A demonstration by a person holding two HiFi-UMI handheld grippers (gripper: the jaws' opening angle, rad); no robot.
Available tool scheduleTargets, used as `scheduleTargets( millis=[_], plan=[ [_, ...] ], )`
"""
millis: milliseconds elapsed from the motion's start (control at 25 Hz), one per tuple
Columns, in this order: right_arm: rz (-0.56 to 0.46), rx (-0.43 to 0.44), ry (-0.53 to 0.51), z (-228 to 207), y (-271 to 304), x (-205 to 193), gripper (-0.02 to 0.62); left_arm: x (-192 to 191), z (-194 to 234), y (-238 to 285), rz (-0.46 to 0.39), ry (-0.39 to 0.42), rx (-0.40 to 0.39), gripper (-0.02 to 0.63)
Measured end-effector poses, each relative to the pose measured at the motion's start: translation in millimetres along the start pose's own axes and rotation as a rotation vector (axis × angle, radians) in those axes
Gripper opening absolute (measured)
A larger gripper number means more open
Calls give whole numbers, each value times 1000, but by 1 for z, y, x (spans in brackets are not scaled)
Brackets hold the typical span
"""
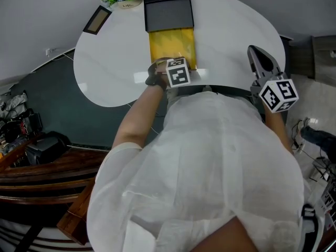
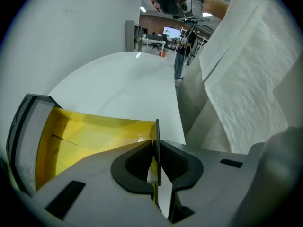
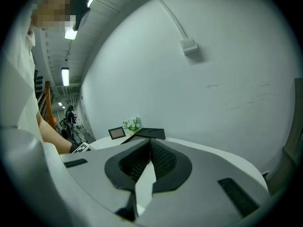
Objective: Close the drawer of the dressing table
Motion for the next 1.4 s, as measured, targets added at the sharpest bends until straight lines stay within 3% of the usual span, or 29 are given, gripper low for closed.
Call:
scheduleTargets(
  millis=[840, 1400],
  plan=[
    [-9, 6, 11, 4, -7, -4, 9, 10, -4, -20, 24, 2, 55, 29],
    [-28, -1, 34, 9, -7, -7, 9, 15, -1, -34, 19, 1, 34, 29]
  ],
)
Point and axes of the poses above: the fingertips, and each gripper's own axes: y forward along the fingers, z to its left, x out of its top, the point moved 8 cm from there along -y, backward along the fingers, and after that the axes turned 2 degrees about -x, right-handed, at the moved point
